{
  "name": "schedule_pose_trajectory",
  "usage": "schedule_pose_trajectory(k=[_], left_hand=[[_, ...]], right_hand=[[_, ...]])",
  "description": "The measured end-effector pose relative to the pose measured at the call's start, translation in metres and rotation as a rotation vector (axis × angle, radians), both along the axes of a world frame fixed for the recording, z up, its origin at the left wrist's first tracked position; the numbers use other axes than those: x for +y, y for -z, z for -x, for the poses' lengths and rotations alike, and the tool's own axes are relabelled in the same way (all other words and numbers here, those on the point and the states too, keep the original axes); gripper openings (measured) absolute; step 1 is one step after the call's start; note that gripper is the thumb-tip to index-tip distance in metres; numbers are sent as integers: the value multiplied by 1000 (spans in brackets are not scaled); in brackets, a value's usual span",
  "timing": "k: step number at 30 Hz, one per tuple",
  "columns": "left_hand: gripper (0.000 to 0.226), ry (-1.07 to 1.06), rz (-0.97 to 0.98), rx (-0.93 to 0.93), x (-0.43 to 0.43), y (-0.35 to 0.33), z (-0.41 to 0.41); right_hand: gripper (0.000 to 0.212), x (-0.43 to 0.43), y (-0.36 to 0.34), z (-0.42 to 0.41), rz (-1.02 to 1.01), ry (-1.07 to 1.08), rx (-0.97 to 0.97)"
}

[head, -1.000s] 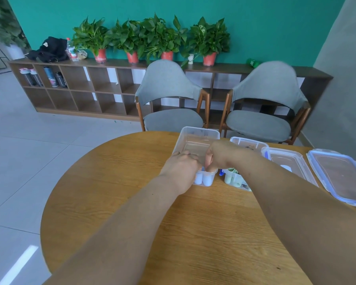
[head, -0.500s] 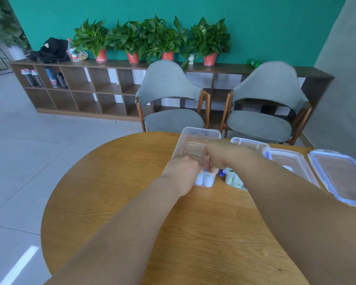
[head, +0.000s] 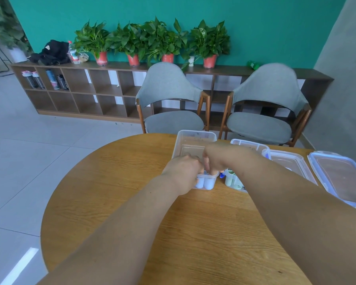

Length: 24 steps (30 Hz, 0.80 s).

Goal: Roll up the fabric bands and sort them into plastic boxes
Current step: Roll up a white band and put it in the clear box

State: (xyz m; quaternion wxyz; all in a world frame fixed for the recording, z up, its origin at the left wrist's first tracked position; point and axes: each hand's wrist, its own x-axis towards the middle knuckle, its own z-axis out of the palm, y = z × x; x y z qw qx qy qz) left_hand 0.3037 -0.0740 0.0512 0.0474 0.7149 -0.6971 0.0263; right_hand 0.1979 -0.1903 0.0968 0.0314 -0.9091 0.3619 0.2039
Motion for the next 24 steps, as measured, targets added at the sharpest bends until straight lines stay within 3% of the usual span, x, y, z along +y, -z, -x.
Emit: schedule_pose_trajectory(k=[9, 14, 18, 24], left_hand=[[28, -34, 0, 73, 2, -4, -2], [26, -40, -3, 58, 6, -14, -1], [31, -33, 8, 46, 16, -23, 2], [40, 7, 67, 62, 38, -41, 17]], right_hand=[[25, -2, -3, 2, -34, 15, -23], [24, -4, -1, 7, -25, 33, -163], [26, 7, -14, 23, 46, 52, -281], [37, 38, -39, 58, 202, 123, -289]])
